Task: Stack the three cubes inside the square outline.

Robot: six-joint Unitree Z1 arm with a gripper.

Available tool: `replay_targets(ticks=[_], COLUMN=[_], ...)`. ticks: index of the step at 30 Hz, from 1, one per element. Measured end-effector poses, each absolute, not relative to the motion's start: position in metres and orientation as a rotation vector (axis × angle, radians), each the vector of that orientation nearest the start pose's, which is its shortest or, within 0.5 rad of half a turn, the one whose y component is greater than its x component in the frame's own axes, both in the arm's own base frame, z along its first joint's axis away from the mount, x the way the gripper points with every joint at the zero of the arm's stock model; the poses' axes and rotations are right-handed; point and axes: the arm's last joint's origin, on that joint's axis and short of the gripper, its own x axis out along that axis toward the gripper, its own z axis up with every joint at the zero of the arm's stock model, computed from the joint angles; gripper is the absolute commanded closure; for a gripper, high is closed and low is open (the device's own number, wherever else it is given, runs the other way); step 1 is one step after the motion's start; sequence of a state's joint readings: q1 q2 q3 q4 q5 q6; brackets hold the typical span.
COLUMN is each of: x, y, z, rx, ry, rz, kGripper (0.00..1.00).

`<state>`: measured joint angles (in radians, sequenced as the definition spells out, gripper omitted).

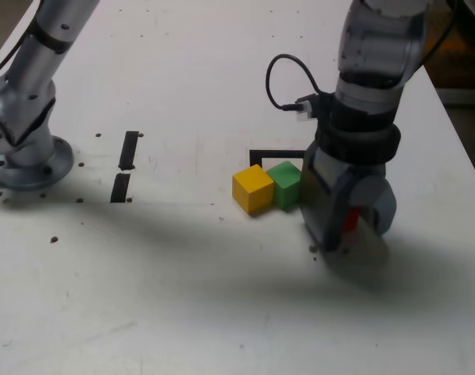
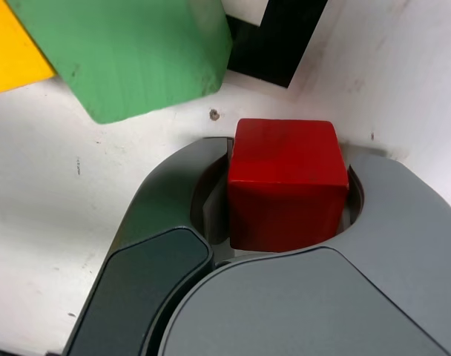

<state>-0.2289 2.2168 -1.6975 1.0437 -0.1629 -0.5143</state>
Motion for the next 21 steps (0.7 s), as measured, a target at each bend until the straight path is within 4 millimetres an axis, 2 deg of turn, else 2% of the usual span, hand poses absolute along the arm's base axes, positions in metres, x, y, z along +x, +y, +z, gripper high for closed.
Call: replay_targets(ticks=[2, 6, 12, 16, 21], x=[0.411, 0.399, 0.390, 0.383, 0.384], y=[-0.108, -0.114, -0.121, -0.122, -0.117], z=[0.215, 0.246, 0.265, 0.289, 0.289], rx=[-0.321, -0.272, -0.202, -0.173, -0.137], ry=[1.583, 1.499, 1.428, 1.344, 1.318], rz=[0.104, 0.105, 0.126, 0.138, 0.170], kGripper=[0.94, 0.94, 0.94, 0.94, 0.94])
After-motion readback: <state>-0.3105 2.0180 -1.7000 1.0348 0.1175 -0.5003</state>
